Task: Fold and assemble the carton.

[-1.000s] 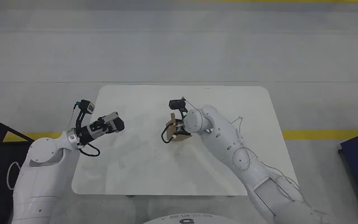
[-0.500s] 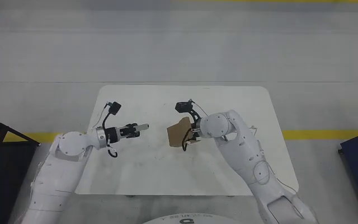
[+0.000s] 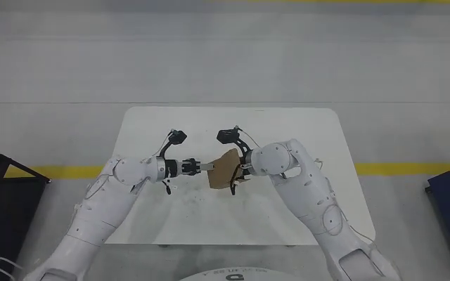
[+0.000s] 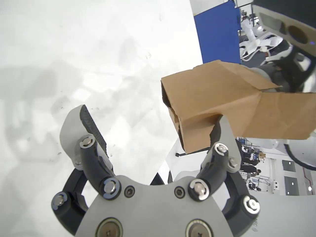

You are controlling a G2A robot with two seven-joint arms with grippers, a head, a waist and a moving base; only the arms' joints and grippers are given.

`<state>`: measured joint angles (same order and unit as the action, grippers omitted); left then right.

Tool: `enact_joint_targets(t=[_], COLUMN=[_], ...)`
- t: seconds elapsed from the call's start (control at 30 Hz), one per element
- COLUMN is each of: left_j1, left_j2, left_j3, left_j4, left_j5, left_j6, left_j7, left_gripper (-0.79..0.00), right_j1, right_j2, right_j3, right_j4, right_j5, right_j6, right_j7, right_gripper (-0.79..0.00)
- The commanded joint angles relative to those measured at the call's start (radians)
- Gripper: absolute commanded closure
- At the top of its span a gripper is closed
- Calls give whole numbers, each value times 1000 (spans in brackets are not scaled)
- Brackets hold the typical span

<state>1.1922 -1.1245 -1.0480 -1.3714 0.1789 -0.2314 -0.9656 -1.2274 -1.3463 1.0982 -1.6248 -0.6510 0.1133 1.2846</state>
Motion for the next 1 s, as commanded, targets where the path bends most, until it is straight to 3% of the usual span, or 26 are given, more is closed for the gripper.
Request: enact_joint_targets(t=[0.0, 0.2, 0.33, 0.57, 0.7, 0.8, 0.97], left_j1=[-9, -23, -26, 8, 55, 105, 197], left_j2=[-1, -5, -6, 17, 37, 53, 79], left_j3=[7, 31, 36, -62, -138, -200, -297], left_j4=[19, 49, 59, 66, 35, -13, -95], left_j5=[40, 95, 76, -14, -55, -92, -134], left_j6=[16, 54, 39, -25, -62, -95, -159], left_j7=[28, 75, 64, 44, 36, 15, -34], left_gripper=[-748, -702, -782, -785, -785, -785, -785], right_j1=[-6, -22, -36, -64, -136, -205, -220], right_j2=[2, 10, 15, 29, 49, 67, 96], right_j3=[-1, -8, -7, 18, 103, 208, 353], right_j4=[-8, -37, -57, -88, -134, -142, 25], right_j5=[3, 15, 3, 17, 78, 209, 559], right_j6=[2, 0, 20, -44, -183, -351, -655], right_j7=[-3, -3, -28, -70, -140, -176, -70], right_gripper=[0, 0, 0, 0, 0, 0, 0])
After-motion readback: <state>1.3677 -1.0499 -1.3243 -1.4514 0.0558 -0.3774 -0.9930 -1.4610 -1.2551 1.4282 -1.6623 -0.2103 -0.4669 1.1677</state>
